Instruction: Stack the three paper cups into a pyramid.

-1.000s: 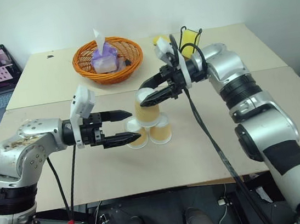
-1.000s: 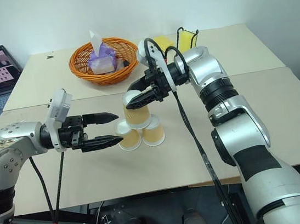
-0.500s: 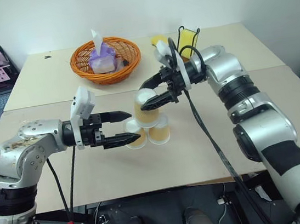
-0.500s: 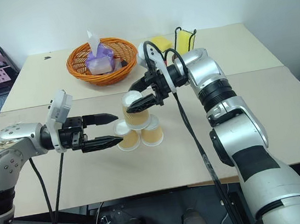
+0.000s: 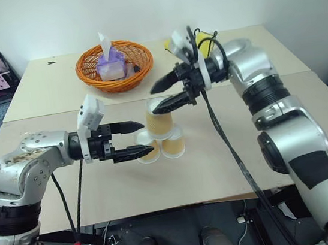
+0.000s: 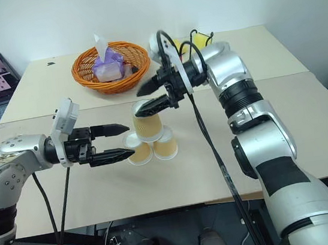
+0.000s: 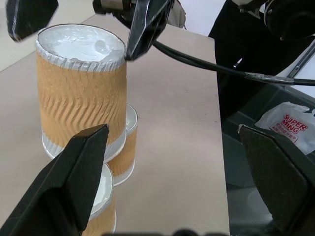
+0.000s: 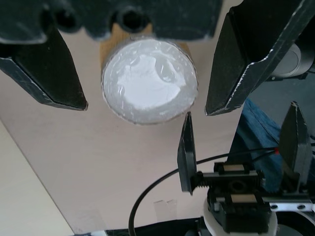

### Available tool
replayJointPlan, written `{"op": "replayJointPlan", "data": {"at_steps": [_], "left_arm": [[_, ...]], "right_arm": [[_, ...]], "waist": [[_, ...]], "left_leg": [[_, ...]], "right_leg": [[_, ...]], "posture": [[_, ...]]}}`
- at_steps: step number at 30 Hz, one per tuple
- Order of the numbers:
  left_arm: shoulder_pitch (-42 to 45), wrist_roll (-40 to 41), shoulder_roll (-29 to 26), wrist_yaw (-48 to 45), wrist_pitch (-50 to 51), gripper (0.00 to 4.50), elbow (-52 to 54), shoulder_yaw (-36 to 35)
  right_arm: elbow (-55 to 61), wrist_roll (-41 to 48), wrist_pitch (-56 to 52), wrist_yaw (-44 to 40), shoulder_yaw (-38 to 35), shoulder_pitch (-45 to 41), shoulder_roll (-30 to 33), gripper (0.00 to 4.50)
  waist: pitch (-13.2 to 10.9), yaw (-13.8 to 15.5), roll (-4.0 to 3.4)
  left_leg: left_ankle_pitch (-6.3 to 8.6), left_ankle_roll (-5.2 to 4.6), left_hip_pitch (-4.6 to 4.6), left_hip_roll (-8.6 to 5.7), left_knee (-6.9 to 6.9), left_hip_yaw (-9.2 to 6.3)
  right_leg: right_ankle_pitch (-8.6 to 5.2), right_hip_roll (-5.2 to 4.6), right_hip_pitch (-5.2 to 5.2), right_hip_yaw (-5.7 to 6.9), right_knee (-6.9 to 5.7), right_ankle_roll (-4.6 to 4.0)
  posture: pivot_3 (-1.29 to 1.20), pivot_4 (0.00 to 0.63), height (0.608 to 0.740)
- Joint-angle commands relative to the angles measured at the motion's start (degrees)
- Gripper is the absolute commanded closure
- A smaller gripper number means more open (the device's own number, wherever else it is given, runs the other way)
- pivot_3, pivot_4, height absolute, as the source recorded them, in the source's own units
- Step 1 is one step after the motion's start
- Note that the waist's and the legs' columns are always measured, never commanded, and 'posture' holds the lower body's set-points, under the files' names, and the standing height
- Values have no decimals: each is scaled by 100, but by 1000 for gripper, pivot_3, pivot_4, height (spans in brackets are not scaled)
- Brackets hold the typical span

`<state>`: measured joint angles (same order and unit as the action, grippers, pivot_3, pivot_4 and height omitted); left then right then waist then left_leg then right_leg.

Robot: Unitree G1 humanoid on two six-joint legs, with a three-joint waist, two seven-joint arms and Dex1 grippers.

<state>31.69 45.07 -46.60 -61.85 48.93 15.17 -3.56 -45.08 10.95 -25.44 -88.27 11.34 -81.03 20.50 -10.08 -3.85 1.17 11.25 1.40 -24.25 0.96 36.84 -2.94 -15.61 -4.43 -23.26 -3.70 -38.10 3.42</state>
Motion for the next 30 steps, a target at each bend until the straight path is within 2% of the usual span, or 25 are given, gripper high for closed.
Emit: {"op": "replayJointPlan", "data": {"at_steps": [1, 4, 7, 11, 16, 20, 22, 23, 26, 30], "left_arm": [[33, 73, 58, 71, -103, 0, 125, -169], [-62, 140, 210, 416, -58, 0, 195, -377], [-346, 487, 443, 1160, 169, 0, 432, -1039], [-954, 999, 526, 2147, 426, 0, 1034, -2089], [-1628, 1043, 551, 2996, 369, 0, 1322, -3002], [-1719, 114, 784, 3723, -230, 0, 968, -2866], [-1642, -803, 949, 4323, -790, 0, 431, -2539], [-1628, -1237, 1038, 4536, -1132, 0, 185, -2365], [-1375, -1853, 1722, 5380, -1907, 0, -595, -2350], [-1276, -2666, 2274, 6150, -2927, 0, -1483, -2286]], "right_arm": [[550, 445, -409, 23, -485, -353, 158, 38], [832, 670, -664, 468, -956, -393, 443, 38], [1372, 835, -1003, 1101, -1562, -14, 1061, 38], [2604, 1116, -1798, 2094, -2504, 1086, 1872, 38], [3263, 244, -1705, 4041, -2929, 2671, 2363, 38], [3010, -391, -1163, 5555, -2987, 3474, 2128, 38], [2958, -375, -929, 6082, -3051, 3623, 1753, 38], [2960, -311, -797, 6233, -3065, 3665, 1541, 38], [2832, -385, -266, 6467, -2798, 3818, 1048, 38], [2454, -568, 404, 6801, -2571, 3967, 693, 38]], "waist": [[0, 2, 0], [0, 10, 0], [-2, 85, 3], [0, 188, 18], [-1, 148, 14], [5, 131, 14], [6, 111, 11], [7, 99, 10], [10, 93, 5], [13, 137, 13]], "left_leg": [[0, 0, 0, 0, 0, 0], [0, 0, -1, -1, 0, 0], [0, 0, -8, -2, 0, -2], [2, -1, -11, -2, -2, -7], [1, -1, 1, -11, 0, 9], [1, -1, 26, -8, -2, 14], [0, 0, 26, -10, -2, 26], [0, 0, 28, -9, -2, 28], [0, 1, 34, -8, -14, 29], [-1, 2, 9, -8, -8, 24]], "right_leg": [[0, 0, 0, 0, 0, 0], [0, -1, 0, 0, 0, 0], [0, -5, -2, 2, 2, 0], [0, -10, 5, 7, 12, 0], [0, -18, 1, -8, 16, 0], [-1, -10, 17, -17, 13, -2], [-1, -10, 12, -29, 12, -2], [-1, -10, 12, -32, 12, -2], [-1, -5, 13, -38, 14, -2], [1, -10, 4, -27, 10, -3]], "posture": [[0, 150, 732], [0, 150, 732], [0, 150, 732], [0, 150, 732], [0, 150, 732], [0, 150, 732], [0, 150, 732], [0, 150, 732], [0, 150, 732], [0, 150, 732]]}}
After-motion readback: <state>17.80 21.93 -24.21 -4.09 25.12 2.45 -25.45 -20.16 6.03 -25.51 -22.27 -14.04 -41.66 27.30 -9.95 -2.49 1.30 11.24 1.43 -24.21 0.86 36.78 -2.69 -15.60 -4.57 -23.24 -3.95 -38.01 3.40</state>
